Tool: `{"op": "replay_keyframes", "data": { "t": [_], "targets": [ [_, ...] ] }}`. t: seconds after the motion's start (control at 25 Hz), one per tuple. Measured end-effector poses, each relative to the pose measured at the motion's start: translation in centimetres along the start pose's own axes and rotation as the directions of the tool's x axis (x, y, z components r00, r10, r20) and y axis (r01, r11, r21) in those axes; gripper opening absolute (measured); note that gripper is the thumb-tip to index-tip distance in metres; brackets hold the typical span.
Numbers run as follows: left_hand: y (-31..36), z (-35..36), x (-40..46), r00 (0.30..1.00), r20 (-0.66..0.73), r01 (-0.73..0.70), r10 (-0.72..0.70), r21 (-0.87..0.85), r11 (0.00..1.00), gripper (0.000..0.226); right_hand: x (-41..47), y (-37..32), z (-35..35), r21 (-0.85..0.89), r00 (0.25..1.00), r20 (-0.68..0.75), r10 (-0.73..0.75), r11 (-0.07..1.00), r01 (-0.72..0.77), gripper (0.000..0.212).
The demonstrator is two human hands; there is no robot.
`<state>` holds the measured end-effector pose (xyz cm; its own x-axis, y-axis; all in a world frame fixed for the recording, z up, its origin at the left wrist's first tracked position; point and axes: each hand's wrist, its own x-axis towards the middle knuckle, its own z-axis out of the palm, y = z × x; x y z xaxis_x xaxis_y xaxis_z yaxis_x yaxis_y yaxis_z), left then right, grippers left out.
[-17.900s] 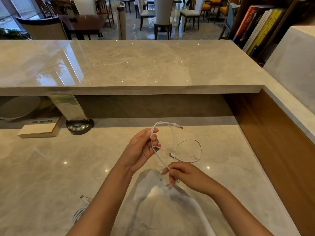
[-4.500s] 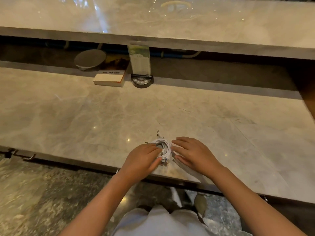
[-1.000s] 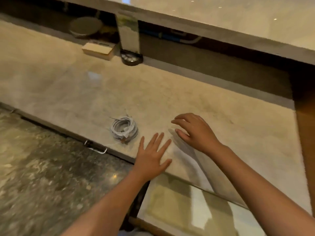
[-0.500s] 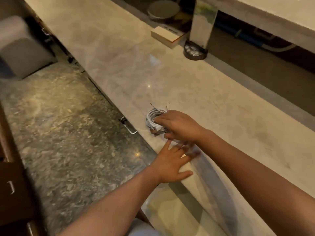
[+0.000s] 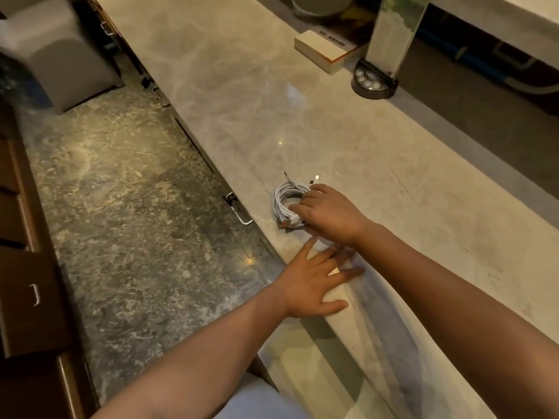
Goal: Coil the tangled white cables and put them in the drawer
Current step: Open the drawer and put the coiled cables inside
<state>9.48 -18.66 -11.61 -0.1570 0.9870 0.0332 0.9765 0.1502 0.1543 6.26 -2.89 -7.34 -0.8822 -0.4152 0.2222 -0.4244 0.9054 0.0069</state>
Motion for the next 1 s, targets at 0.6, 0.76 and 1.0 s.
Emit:
{"op": "replay_keyframes", "data": {
  "t": [0.6,0.76,1.0],
  "targets": [
    [0.0,-0.2,0.2,1.000,0.028,-0.014,0.014,-0.004,1.000,0.064,-11.6,-1.3,-6.9,0.117,0.819,0.100,0.565,0.811,-0.573,0.013],
    [0.1,-0.7,0.3,0.998,0.063,-0.006,0.006,-0.006,1.000,0.065,-15.1,-4.9,-8.4,0.103,0.695,0.091,0.713,0.687,-0.719,0.015],
    [-0.1,-1.0,0.2,0.995,0.083,-0.056,0.058,-0.025,0.998,0.064,-17.2,-12.5,-9.3,-0.055,0.511,-0.005,0.860,0.510,-0.858,0.031]
  ]
}}
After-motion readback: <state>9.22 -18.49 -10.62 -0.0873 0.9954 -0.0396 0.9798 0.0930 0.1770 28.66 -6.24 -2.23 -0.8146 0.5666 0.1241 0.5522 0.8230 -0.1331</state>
